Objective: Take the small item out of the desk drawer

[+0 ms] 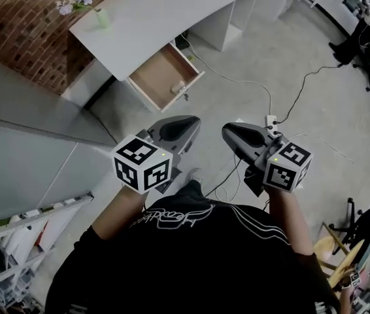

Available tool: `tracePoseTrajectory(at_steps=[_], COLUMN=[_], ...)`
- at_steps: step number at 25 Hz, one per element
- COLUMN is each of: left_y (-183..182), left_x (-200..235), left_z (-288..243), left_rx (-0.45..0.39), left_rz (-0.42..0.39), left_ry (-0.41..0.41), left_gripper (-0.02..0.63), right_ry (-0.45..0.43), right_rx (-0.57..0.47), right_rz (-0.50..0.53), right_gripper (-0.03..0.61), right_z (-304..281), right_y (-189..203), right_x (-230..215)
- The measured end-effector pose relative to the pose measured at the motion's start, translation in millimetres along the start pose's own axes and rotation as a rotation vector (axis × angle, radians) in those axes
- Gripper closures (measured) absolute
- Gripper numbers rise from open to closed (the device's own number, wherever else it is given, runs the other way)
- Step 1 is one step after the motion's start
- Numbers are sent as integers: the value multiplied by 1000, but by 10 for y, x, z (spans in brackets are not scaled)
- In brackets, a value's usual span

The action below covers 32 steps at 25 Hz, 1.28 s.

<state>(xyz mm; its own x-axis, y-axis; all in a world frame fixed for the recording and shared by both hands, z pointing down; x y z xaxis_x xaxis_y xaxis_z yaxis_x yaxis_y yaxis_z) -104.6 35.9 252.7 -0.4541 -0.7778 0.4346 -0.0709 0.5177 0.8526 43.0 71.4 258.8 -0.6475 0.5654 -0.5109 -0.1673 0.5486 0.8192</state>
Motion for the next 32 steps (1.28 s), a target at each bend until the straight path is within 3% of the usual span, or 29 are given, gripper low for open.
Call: tracePoseTrajectory(at_steps=[6,14,19,23,28,32], left_y=[-286,-188,-166,-191,-145,104], left_x=[540,1234,1534,1799,2432,2955], left_z=[-425,-703,-919,-1204,-1525,-1799], left_rx=[-2,51,62,88,119,201], left_rz=[-18,-79,-60,-80,-134,-160], left_ry=[-24,-153,-150,-112,-99,-137], left_gripper=[583,592,592,592,590,589], right_ry=[4,-10,-28,-45,-40,-45], right_rx=[-11,20,59,79,112,119], right_rz=[-6,-92,-103,-182,-244,-320], right_gripper=[522,522,522,522,522,522], right_z=[-244,-595,-889,-1100,-1431,-1654], right_y=[-432,-359,-392,-384,-357,-302], right_x=[-571,-1164,-1502,-1901,-2398,-2808])
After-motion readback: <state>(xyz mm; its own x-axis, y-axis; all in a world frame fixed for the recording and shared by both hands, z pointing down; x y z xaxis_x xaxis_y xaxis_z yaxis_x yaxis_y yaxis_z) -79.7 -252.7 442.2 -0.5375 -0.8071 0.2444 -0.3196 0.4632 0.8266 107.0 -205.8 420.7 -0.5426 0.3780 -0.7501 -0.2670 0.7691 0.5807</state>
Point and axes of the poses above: the fingertips, and each gripper's own axes: z backward along the fingers, x to its left, y out of its underside, the point moved 6 cm from there along z, backward along the fingers, and after that the axes turned 3 degrees about y, right-handed, at the moved point
